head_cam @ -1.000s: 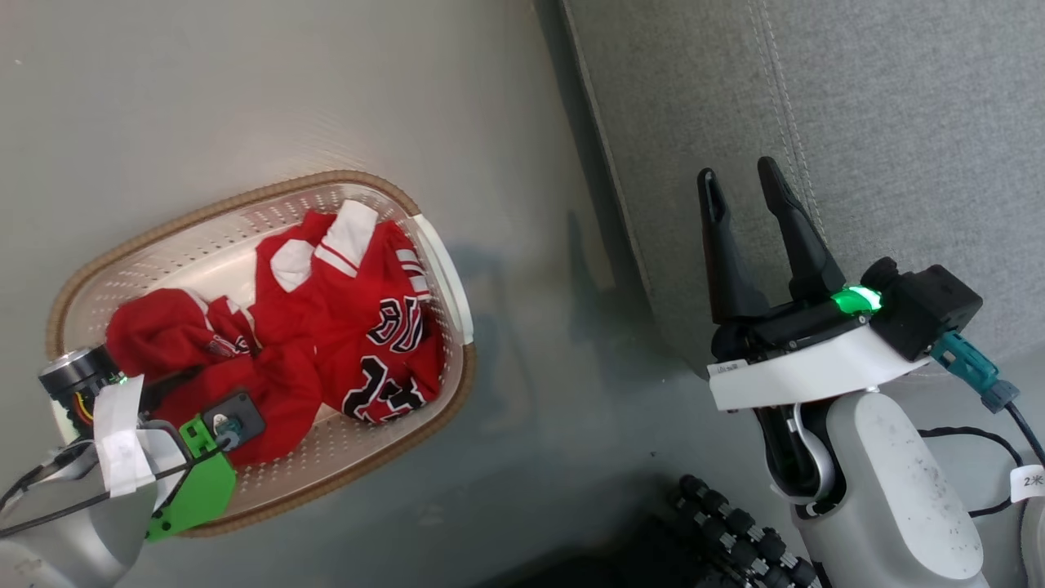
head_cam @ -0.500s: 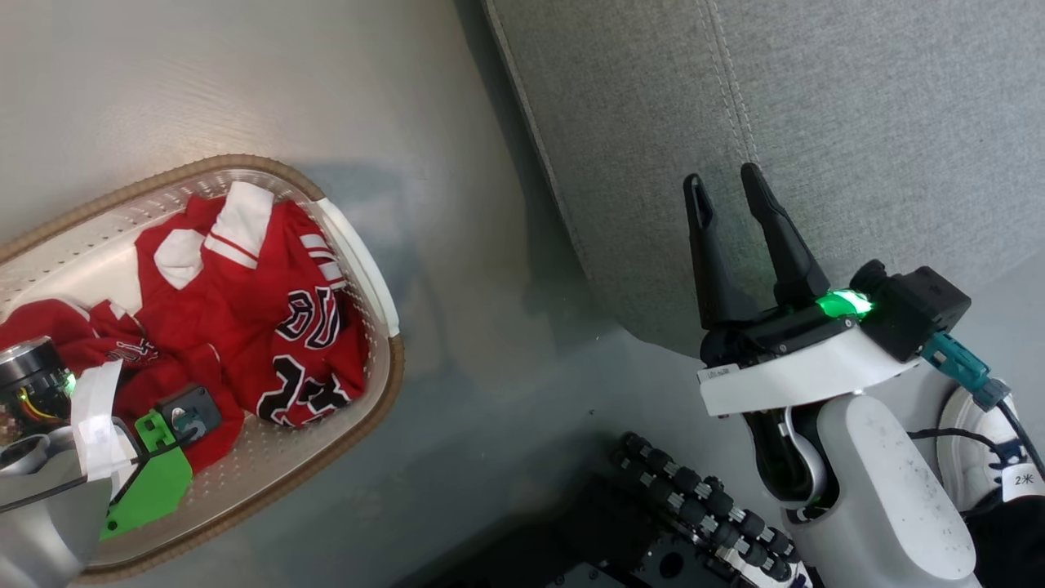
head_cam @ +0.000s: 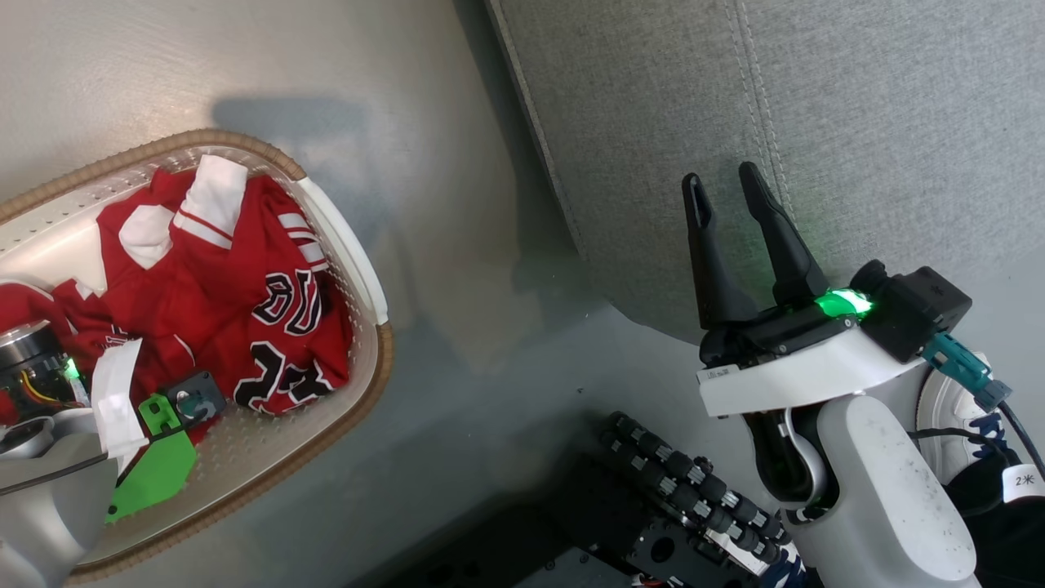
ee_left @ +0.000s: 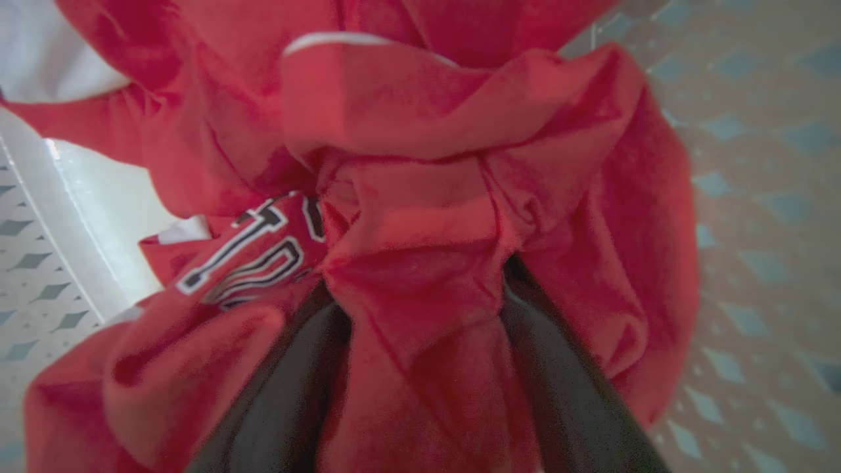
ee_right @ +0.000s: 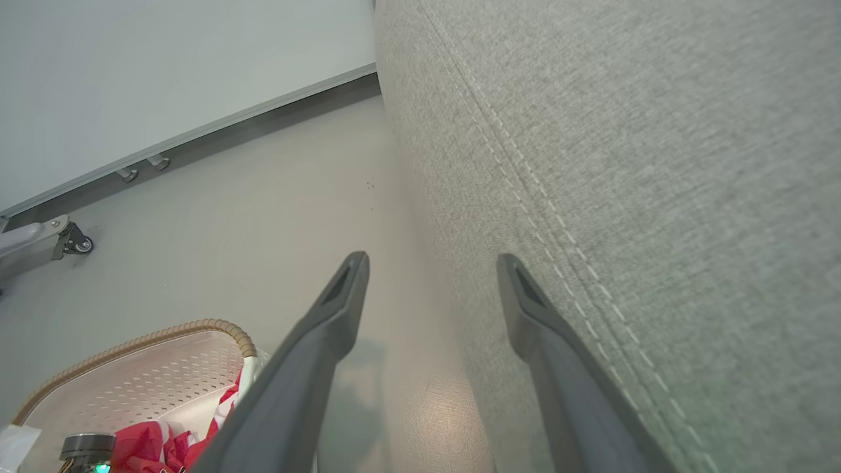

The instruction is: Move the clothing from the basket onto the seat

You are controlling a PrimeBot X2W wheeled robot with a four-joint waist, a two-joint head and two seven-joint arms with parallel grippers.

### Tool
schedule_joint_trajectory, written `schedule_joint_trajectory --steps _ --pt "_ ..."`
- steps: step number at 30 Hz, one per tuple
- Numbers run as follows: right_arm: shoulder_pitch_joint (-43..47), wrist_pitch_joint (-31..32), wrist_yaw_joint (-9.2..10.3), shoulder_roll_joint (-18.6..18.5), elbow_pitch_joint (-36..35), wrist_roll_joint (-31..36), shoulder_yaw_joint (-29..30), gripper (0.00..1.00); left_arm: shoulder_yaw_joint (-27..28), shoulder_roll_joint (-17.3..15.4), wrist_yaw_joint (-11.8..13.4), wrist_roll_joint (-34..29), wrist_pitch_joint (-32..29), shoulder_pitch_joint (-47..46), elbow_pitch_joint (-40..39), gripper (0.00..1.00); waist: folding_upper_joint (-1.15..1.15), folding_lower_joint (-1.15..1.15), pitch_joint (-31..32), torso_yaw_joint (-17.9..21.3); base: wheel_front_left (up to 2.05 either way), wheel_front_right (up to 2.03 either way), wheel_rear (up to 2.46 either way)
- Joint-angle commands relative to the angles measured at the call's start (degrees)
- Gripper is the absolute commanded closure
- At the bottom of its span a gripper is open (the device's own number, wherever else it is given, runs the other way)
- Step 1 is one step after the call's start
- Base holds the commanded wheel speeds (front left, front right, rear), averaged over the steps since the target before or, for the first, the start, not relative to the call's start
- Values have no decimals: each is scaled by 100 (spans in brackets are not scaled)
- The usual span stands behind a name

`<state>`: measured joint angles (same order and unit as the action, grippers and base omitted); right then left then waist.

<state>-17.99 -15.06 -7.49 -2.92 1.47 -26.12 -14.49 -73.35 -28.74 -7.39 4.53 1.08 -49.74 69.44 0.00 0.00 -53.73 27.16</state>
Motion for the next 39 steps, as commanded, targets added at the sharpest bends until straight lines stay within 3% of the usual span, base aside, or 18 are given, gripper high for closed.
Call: schedule_joint_trajectory --steps 1,10,15,24,32,39 --pt "-60 -18 0 3 8 -16 -15 0 -1 -45 -13 81 -42 -73 -25 100 0 0 -12 -12 0 0 0" --pt "-205 -18 0 0 98 137 -37 0 1 -171 -13 504 136 -170 -276 100 0 0 168 -50 0 0 0" --pt "-237 -18 0 -2 184 398 123 0 2 58 -12 695 330 -59 -391 100 0 0 582 -316 0 0 0" --pt "-92 -18 1 -10 375 1109 448 0 9 748 -12 1290 872 141 -294 100 0 0 1734 -1018 0 0 0" --pt "174 -18 0 -12 534 1465 603 0 673 1187 109 2107 1412 451 -296 100 0 0 2884 -1592 0 0 0" --pt "512 -18 0 -9 614 1632 674 0 1831 887 560 2081 1412 1044 -2215 100 0 0 3705 -1963 0 0 0"
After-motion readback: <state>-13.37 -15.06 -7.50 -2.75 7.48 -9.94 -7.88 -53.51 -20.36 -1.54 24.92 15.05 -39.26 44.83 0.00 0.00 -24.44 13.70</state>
